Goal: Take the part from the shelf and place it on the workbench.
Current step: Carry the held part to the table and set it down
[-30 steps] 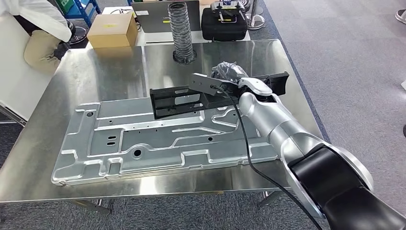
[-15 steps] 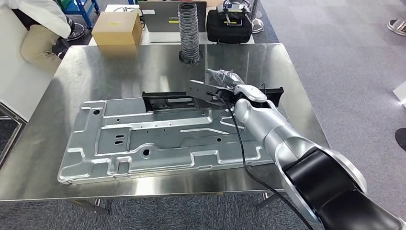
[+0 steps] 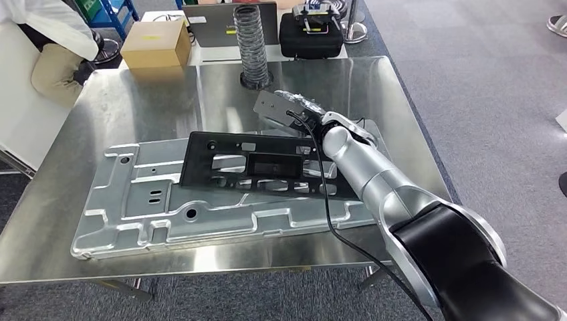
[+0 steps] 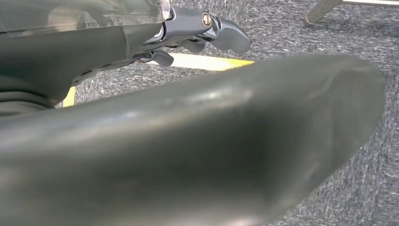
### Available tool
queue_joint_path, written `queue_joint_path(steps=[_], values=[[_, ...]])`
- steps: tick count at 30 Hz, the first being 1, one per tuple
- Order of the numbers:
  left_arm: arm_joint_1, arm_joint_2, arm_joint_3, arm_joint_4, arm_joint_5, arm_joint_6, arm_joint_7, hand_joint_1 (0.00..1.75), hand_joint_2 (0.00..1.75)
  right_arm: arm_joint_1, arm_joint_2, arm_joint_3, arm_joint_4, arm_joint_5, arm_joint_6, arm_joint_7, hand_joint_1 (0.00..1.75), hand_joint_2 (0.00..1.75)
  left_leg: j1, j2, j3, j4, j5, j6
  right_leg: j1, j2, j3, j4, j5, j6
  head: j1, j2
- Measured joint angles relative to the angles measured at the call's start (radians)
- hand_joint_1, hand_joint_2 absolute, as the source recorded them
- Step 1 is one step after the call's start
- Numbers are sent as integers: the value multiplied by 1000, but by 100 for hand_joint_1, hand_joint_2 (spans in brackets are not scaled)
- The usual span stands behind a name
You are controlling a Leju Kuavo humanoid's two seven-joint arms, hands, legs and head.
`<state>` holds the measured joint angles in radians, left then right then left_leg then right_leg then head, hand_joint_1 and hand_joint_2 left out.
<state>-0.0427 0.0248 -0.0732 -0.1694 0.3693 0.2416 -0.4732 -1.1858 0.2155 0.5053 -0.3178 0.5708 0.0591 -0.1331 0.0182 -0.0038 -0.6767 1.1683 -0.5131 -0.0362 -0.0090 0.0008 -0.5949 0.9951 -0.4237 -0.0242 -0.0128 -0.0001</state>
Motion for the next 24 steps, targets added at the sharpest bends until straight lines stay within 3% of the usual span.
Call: queue_joint_path(steps=[2, 3, 4, 7, 9, 12, 14, 17, 18, 19, 20, 21, 23, 24], values=[[1, 0, 0, 0, 0, 0, 0, 0, 0, -3, 5, -33, 0, -27, 26, -7, 0, 0, 1, 0, -58, 124, -47, -5, 3, 0, 0, 1, -1, -2, 0, 0], [2, 1, 0, 0, 0, -1, 0, 0, 0, -4, 6, -46, 0, -38, 36, -10, 0, 0, 1, 0, -66, 141, -43, -5, 3, 0, 0, 2, -1, -2, 0, 0], [2, 1, 0, 0, 0, -2, 0, 0, 0, -5, 8, -59, 0, -53, 50, -14, 0, 0, 1, 0, -54, 116, -21, -5, 4, 0, 1, 3, -2, -2, 0, 0], [1, 2, 0, 0, -3, -9, -2, 0, 0, -22, 11, -114, -4, -123, 111, -24, 0, 0, 1, 0, 45, -89, 72, 2, 5, 3, -1, 13, -9, 6, -1, 0], [0, 2, -2, 0, -7, -13, -3, 0, 0, -35, 10, -160, -7, -179, 153, -26, 0, 0, -3, -1, 73, -148, 82, 12, 9, 3, -6, 18, -10, 16, 0, 0], [0, 1, -3, 0, -10, -14, -5, 0, 0, -42, 7, -228, -22, -257, 170, -70, 0, 0, -2, -2, 73, -153, 85, 29, 9, 3, -11, 23, -14, 30, 1, 0], [0, -1, -2, 0, -4, -14, -8, 0, 0, -48, 1, -270, -45, -303, 151, -137, 0, 0, 2, -1, 73, -158, 89, 40, 6, 3, -37, 79, -50, 40, 2, 0], [0, -2, 0, 0, 15, -13, -22, 0, 0, -33, -11, -325, -114, -363, 89, -273, 0, 0, 1, 0, 73, -157, 88, 47, 3, 2, -128, 273, -135, 51, 4, 0], [1, -3, 3, 0, 22, -12, -27, 0, 0, -10, -18, -337, -174, -378, 54, -316, 0, 44, 1, -1, 73, -157, 88, 48, 3, 2, -147, 310, -141, 51, 4, 0], [2, -5, 5, 0, 27, -11, -31, 0, 0, 21, -25, -344, -246, -389, 17, -347, 0, 87, 1, -2, 74, -155, 88, 49, 3, 2, -148, 310, -129, 51, 5, 0], [3, -7, 9, 0, 32, -9, -34, 0, 0, 55, -35, -347, -333, -399, -21, -365, 0, 131, 0, -3, 75, -154, 87, 49, 3, 2, -132, 274, -102, 48, 6, 0], [4, -11, 14, 0, 36, -5, -35, 0, 0, 95, -49, -347, -443, -403, -67, -374, 0, 175, -1, -5, 75, -152, 87, 49, 5, 2, -98, 200, -63, 42, 7, 0], [6, -20, 24, 0, 46, 2, -35, 0, 0, 182, -83, -347, -669, -393, -166, -382, 0, 175, -3, -10, 74, -150, 87, 46, 11, -1, -37, 67, -12, 28, 7, 0], [8, -24, 30, 0, 50, 6, -34, 0, 0, 238, -103, -347, -789, -383, -217, -388, 0, 175, -3, -13, 73, -151, 88, 42, 15, -2, -19, 26, 1, 23, 7, 0]])
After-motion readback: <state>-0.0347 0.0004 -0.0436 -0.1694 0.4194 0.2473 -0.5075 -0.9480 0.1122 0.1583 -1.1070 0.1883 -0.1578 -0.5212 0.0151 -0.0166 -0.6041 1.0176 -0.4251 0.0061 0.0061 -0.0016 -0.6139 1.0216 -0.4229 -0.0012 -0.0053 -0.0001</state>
